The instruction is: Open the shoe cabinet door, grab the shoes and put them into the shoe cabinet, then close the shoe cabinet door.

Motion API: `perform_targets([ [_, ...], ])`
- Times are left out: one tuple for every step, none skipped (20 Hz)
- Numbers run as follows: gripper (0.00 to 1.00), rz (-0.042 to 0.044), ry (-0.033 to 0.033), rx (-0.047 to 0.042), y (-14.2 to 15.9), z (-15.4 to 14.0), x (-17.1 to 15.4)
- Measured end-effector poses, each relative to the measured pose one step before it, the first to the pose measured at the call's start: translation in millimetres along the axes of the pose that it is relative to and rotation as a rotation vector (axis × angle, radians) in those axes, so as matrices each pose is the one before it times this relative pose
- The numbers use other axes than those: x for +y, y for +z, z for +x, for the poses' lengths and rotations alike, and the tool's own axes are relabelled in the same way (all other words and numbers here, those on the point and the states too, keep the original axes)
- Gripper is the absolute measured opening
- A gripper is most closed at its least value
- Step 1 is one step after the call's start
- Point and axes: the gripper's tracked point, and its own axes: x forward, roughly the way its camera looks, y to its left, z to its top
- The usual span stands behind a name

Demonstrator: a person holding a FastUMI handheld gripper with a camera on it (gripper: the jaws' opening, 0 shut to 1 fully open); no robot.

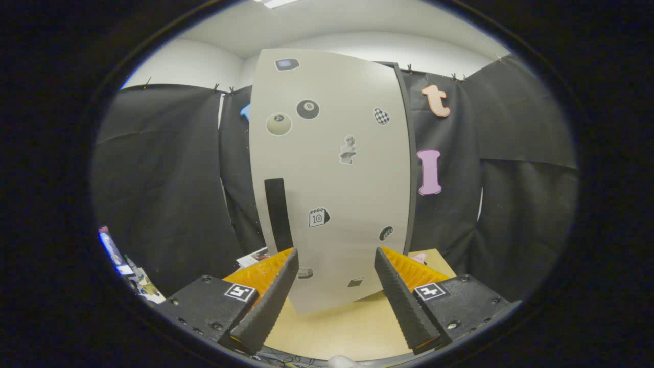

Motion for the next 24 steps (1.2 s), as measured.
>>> perform_targets([
  [0.98,0.00610,-0.01413,-0.00836,1.96,-4.51,-1.53],
  [0.98,0.00359,-0.01171,-0.00312,1.65,-8.27,-0.81],
  [0.98,-0.00165,-0.00816,0.00061,1.28,-6.88,-1.34],
  [0.98,-0.00521,-0.00922,0.00444,-1.14,-7.94,-2.23],
  [0.98,-0.00066,-0.01041,-0.00064,-0.24,-10.21,-4.15],
  [0.98,-0.00149,-0.00268,-0.00923,1.14,-10.62,-4.29],
  [0.98,-0.00031,-0.00262,-0.01076,1.03,-10.88,-3.20],
  [0.98,-0.00012,-0.00335,-0.00724,-1.53,-13.23,-3.27],
  [0.98,-0.00286,-0.00567,-0.00551,-1.29,-11.68,-4.12],
  [0.98,-0.00277,-0.00972,-0.00047,-0.83,-10.47,-5.60],
  [0.98,-0.00726,-0.01053,-0.00104,-1.40,-11.61,-5.92],
  [0.98,-0.00731,-0.00893,0.00158,-1.79,-11.44,-5.37],
  [0.98,-0.01089,0.00829,-0.00753,0.52,-12.63,-2.63],
  [0.98,-0.00837,-0.00047,-0.00792,0.71,-10.61,-3.61],
  [0.98,-0.00319,0.00248,-0.00605,-0.40,-10.49,-4.87],
  [0.98,0.00263,0.01175,-0.00224,-0.71,-9.97,-2.16],
  [0.98,0.00267,0.01344,0.00214,-1.45,-9.64,-1.25],
  [0.98,0.00283,0.00811,-0.00299,0.10,-9.72,-2.19],
  [0.98,0.00053,0.00509,-0.00176,0.37,-8.30,-3.13],
  [0.98,0.00258,0.00279,-0.00174,0.44,-9.29,-3.97],
  [0.98,0.00685,0.00566,-0.00575,0.62,-7.98,-1.98],
  [0.98,0.00116,0.00514,-0.00766,3.33,-6.12,-1.77],
  [0.98,-0.00240,-0.00725,-0.00896,2.08,-6.05,-5.47],
  [0.98,-0.00049,-0.00768,-0.00660,1.29,-5.34,-5.21],
])
